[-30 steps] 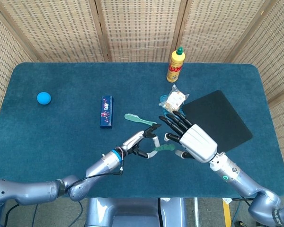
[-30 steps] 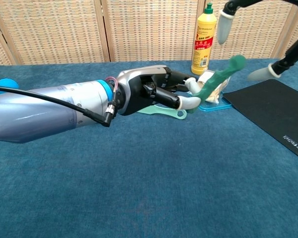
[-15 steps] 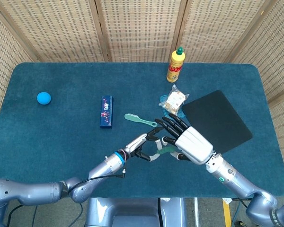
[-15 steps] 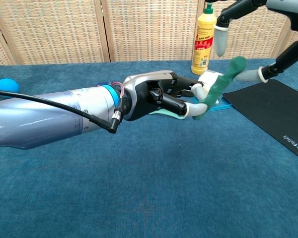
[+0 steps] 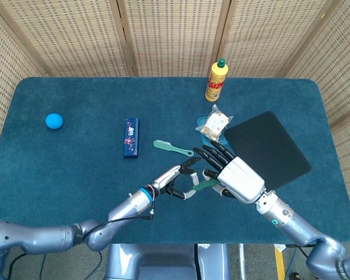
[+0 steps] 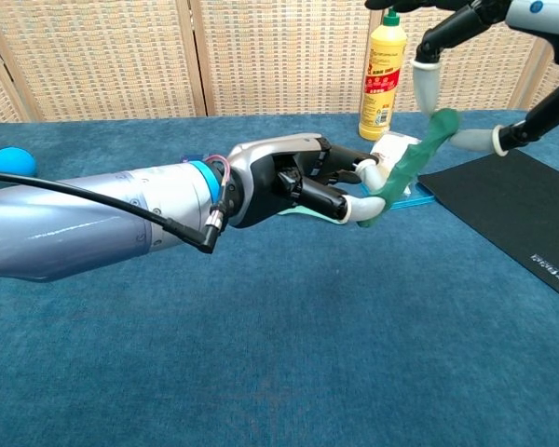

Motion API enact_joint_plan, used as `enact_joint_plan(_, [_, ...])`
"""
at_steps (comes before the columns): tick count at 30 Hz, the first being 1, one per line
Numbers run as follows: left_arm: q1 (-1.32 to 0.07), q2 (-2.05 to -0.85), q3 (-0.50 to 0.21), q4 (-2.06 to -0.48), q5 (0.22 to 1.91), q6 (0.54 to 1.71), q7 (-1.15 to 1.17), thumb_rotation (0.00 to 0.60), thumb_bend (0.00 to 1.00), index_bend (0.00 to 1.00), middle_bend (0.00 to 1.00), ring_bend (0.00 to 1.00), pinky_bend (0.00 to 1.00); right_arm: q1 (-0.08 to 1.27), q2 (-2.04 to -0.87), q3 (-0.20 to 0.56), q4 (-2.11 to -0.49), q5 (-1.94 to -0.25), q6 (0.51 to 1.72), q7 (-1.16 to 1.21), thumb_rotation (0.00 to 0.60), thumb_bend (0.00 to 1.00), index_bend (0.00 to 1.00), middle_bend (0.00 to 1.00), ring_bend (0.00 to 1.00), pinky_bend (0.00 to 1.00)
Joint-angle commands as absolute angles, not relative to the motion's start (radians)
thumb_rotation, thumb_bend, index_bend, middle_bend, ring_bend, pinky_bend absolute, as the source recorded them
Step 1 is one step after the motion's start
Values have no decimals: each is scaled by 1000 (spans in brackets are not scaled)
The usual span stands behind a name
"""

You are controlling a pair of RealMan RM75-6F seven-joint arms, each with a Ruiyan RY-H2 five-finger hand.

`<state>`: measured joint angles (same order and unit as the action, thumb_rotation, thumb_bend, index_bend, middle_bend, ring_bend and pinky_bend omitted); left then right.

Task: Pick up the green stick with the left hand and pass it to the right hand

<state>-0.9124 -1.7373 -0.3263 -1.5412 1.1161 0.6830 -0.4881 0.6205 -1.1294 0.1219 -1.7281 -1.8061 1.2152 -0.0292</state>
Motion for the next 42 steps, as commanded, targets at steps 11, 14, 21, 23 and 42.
enact_joint_plan(11, [-910, -1710, -334, -1571, 1121, 682, -478, 600, 528, 724, 0, 0, 0, 631, -1138, 112, -1729, -1811, 1218, -56, 600, 451, 488, 27, 0, 0])
enact_joint_plan(14, [-910, -1706, -335, -1579, 1116, 684, -471, 600, 528, 724, 0, 0, 0, 633, -1143, 112, -1731, -1811, 1220, -60, 600, 455, 503, 28, 0, 0])
enact_joint_plan(21, [-912, -1702, -339, -1582, 1098, 682, -463, 600, 528, 723, 0, 0, 0, 634, -1149, 108, -1731, -1812, 1232, -52, 600, 459, 529, 39, 0, 0])
enact_joint_plan(23, [-913, -1702, -339, -1582, 1095, 681, -461, 600, 528, 723, 0, 0, 0, 635, -1150, 106, -1728, -1813, 1233, -49, 600, 460, 534, 41, 0, 0])
enact_joint_plan(42, [-916, -1697, -341, -1592, 1089, 682, -448, 600, 528, 722, 0, 0, 0, 639, -1153, 96, -1716, -1811, 1230, -68, 600, 607, 723, 71, 0, 0])
